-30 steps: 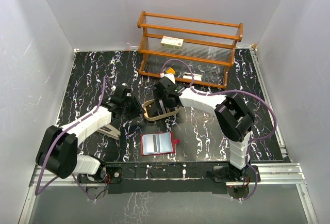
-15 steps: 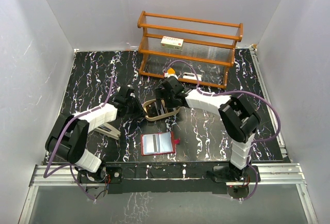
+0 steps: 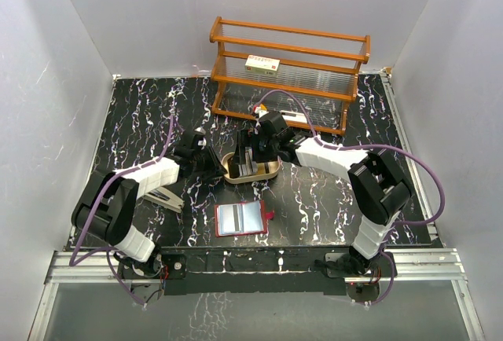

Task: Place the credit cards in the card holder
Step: Pick up the credit card from the storage box.

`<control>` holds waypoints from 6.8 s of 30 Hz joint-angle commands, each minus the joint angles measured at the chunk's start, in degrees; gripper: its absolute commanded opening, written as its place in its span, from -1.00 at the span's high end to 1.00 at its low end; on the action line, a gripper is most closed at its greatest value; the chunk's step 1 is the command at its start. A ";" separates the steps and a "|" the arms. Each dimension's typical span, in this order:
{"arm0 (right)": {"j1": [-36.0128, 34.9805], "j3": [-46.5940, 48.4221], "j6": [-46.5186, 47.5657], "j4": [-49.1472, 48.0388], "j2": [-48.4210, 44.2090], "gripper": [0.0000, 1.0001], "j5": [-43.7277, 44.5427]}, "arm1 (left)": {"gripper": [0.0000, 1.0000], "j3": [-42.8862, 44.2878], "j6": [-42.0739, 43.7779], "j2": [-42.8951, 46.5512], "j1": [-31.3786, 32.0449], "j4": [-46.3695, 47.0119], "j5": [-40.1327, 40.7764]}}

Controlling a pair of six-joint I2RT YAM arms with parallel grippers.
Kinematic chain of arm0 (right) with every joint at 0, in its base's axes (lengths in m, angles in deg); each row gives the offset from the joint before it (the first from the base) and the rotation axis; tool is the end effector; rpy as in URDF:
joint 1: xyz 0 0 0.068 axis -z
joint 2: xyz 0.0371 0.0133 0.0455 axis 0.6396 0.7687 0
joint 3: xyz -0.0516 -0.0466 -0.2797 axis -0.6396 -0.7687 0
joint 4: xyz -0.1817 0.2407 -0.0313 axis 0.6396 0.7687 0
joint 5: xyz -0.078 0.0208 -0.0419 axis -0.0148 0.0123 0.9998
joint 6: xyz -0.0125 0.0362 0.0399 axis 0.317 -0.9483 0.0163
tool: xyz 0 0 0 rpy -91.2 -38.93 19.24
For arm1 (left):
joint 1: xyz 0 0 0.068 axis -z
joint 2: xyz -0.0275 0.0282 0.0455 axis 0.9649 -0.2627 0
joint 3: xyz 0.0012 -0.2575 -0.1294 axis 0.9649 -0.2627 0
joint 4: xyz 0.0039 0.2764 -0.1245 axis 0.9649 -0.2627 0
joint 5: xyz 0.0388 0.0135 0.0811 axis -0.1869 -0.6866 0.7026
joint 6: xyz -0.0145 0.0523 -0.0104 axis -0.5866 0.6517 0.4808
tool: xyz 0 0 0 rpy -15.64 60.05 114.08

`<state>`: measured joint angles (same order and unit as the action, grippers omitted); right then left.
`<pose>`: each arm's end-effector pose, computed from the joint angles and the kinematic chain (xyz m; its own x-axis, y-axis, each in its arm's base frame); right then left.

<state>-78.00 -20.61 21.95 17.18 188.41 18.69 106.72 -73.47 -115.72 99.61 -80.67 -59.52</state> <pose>0.3252 0.2671 0.1952 -0.8440 -0.0507 -0.5339 -0.3570 0.7961 0.4887 0.3010 -0.1478 0.1509 -0.8338 -0.3834 -0.3971 -0.0701 0.7871 -0.6128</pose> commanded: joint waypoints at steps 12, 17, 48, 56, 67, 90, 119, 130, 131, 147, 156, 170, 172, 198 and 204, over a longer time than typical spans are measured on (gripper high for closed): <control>-0.46 -2.43 -5.00 -8.46 -1.19 -0.70 -4.35 | 0.69 -1.28 -3.29 -0.85 -0.01 8.56 -8.99; -0.77 -2.74 -5.89 -8.94 -1.02 -0.43 -4.65 | 0.65 -1.25 -3.90 -0.99 0.03 9.66 -10.00; -1.84 2.24 -5.82 2.98 2.32 -0.03 5.20 | 0.85 3.02 -1.52 3.06 -0.01 -5.51 1.44; -1.90 1.22 -6.34 1.55 1.58 -0.12 2.46 | 0.90 3.59 -1.26 0.39 -0.06 -7.33 3.64; -2.43 2.81 -7.00 0.57 2.80 -0.11 -0.21 | 0.87 2.54 -2.95 -4.05 -0.06 2.27 -5.15; -2.53 5.32 -5.53 5.64 1.54 -0.23 3.46 | 0.82 3.42 -4.01 -5.10 -0.06 2.95 -6.64; -2.52 3.88 -6.16 5.99 -2.56 0.31 5.98 | 0.82 3.82 -3.57 -5.75 -0.05 1.86 -6.86; -2.55 3.59 -6.42 6.34 -3.98 0.78 6.58 | 0.82 4.02 -3.13 -6.01 -0.06 1.19 -6.41; -2.54 3.97 -6.09 7.17 -3.86 0.84 7.20 | 0.82 4.35 -2.79 -5.87 -0.06 0.65 -6.04; -2.55 3.12 -3.48 14.14 -9.53 1.00 17.36 | 0.28 9.46 1.40 0.65 -0.06 -9.49 -1.88; -2.55 0.33 -3.40 13.03 -12.61 1.00 15.21 | -0.05 12.47 4.13 6.95 -0.06 -15.10 -5.42; -3.06 -9.31 -11.60 3.23 -28.31 1.00 0.07 | -0.21 6.63 -3.28 25.91 -0.14 -10.37 -19.55; -3.00 -11.54 -13.61 -0.22 -32.05 1.00 -1.83 | -0.23 5.97 -4.82 27.09 -0.14 -9.20 -21.47; -3.08 -23.12 -33.27 -25.03 -39.88 1.00 -11.89 | 0.58 -12.13 -37.37 34.76 0.03 30.81 -28.38; -3.26 -24.51 -34.68 -26.76 -39.07 1.00 -12.26 | 1.00 -14.58 -38.79 35.15 0.03 33.13 -28.88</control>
<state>-80.91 -44.83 -11.05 -3.86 149.11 7.61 92.84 -110.08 -82.11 99.37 -51.32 -86.78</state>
